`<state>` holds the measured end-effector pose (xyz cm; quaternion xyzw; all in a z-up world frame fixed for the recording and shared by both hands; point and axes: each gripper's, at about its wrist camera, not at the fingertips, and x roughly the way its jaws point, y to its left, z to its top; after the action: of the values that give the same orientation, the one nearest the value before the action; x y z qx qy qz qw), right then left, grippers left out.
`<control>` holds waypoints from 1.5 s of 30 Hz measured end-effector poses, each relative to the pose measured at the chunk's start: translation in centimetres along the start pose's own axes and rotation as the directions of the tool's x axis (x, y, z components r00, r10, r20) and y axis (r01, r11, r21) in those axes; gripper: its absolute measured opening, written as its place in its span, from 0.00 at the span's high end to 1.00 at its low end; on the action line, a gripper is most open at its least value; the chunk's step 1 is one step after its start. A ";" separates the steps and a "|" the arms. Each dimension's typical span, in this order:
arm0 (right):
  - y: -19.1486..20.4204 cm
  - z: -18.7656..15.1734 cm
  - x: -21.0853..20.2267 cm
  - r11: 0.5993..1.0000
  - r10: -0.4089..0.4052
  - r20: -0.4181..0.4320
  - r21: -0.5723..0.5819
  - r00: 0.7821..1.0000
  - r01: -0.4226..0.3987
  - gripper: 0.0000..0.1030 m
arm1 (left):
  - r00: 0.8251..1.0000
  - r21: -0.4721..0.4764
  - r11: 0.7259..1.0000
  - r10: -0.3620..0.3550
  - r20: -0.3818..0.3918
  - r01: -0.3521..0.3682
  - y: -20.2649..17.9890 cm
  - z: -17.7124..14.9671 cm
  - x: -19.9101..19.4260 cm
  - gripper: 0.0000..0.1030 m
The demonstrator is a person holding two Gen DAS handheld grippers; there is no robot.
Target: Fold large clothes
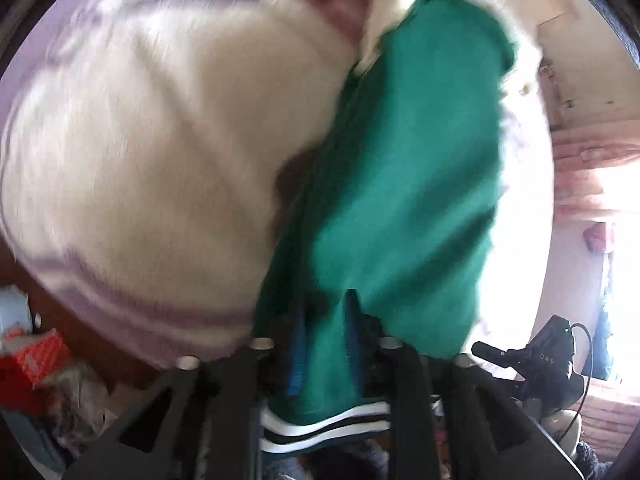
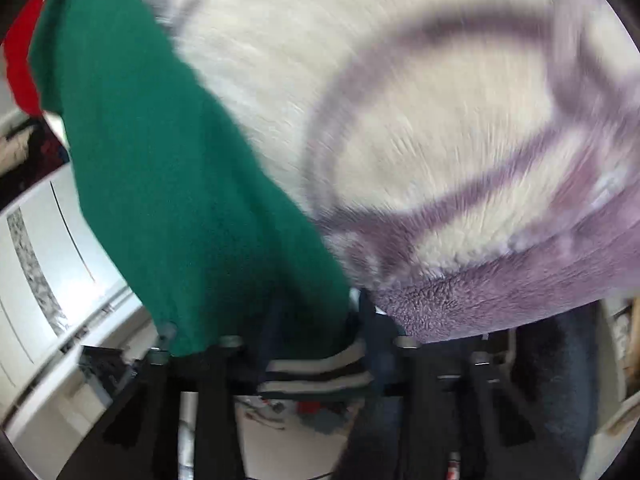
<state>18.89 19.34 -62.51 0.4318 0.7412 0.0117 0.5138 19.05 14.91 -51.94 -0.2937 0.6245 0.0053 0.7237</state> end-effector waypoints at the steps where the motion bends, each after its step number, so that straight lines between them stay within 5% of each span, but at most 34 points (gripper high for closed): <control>1: 1.5 0.3 -1.2 1.000 -0.009 0.034 -0.025 0.999 0.010 0.42 | 1.000 0.019 1.000 -0.010 0.026 0.010 -1.0 1.1 -0.7 0.43; 2: 3.7 1.0 -2.8 0.998 -0.013 0.076 -0.063 0.997 0.017 0.42 | 0.999 0.042 0.999 -0.014 0.051 0.011 -2.2 2.7 -1.3 0.12; 3: 5.6 1.5 -3.6 0.996 -0.014 0.098 -0.089 0.995 0.023 0.42 | 0.997 0.065 0.998 -0.019 0.079 0.014 -3.2 4.3 -1.7 0.04; 9: 18.9 9.0 -8.1 0.967 0.006 0.275 -0.245 0.961 0.064 0.41 | 0.980 0.144 0.989 -0.054 0.191 0.027 -7.1 15.4 -0.2 0.03; 14: 28.1 18.0 -8.6 0.945 0.013 0.380 -0.307 0.925 0.112 0.41 | 0.981 0.216 0.974 -0.111 0.161 0.075 -12.0 24.3 4.4 0.03; 18: 27.9 24.7 -8.4 0.958 0.033 0.385 -0.275 0.923 0.081 0.41 | 0.987 0.257 0.966 -0.036 0.158 -0.006 -16.2 29.7 9.3 0.03; 22: 28.6 29.6 -8.5 0.956 0.041 0.397 -0.281 0.917 0.079 0.41 | 0.980 0.166 0.980 0.083 0.180 -0.113 -14.7 35.3 13.1 0.03; 25: 31.6 34.1 -7.6 0.942 0.038 0.390 -0.321 0.920 0.097 0.41 | 0.977 0.084 0.988 0.110 0.180 -0.127 -12.3 38.6 14.3 0.03; 29: 36.6 39.5 -4.9 0.887 -0.061 0.404 -0.397 0.912 0.236 0.41 | 0.980 0.043 0.990 0.129 0.152 -0.137 -9.9 39.8 15.5 0.03; 34: 38.2 44.2 -0.3 0.857 -0.215 0.294 -0.400 0.931 0.324 0.39 | 0.975 0.019 0.990 0.134 0.177 -0.140 -8.1 38.5 13.8 0.03; 37: 38.1 44.8 -1.3 0.872 -0.181 0.247 -0.408 0.952 0.271 0.39 | 0.983 -0.003 0.998 0.070 0.168 -0.071 -7.0 38.0 12.9 0.03; 40: 36.6 43.9 -4.4 0.881 -0.086 0.236 -0.436 0.968 0.185 0.39 | 0.992 -0.086 0.992 -0.087 0.090 0.094 -5.3 37.8 13.4 0.03; 43: 33.9 43.5 -6.9 0.895 -0.051 0.251 -0.417 0.967 0.156 0.39 | 0.991 -0.064 0.991 -0.111 0.077 0.116 -5.8 37.9 13.7 0.05; 45: 32.0 43.2 -7.9 0.911 -0.033 0.253 -0.390 0.967 0.133 0.39 | 0.991 0.055 0.994 -0.097 0.094 0.092 -7.5 37.8 13.5 0.45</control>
<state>73.17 15.82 -62.15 0.2824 0.6726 0.0899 0.6781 58.91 20.21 -59.27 -0.3040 0.5741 -0.0307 0.7596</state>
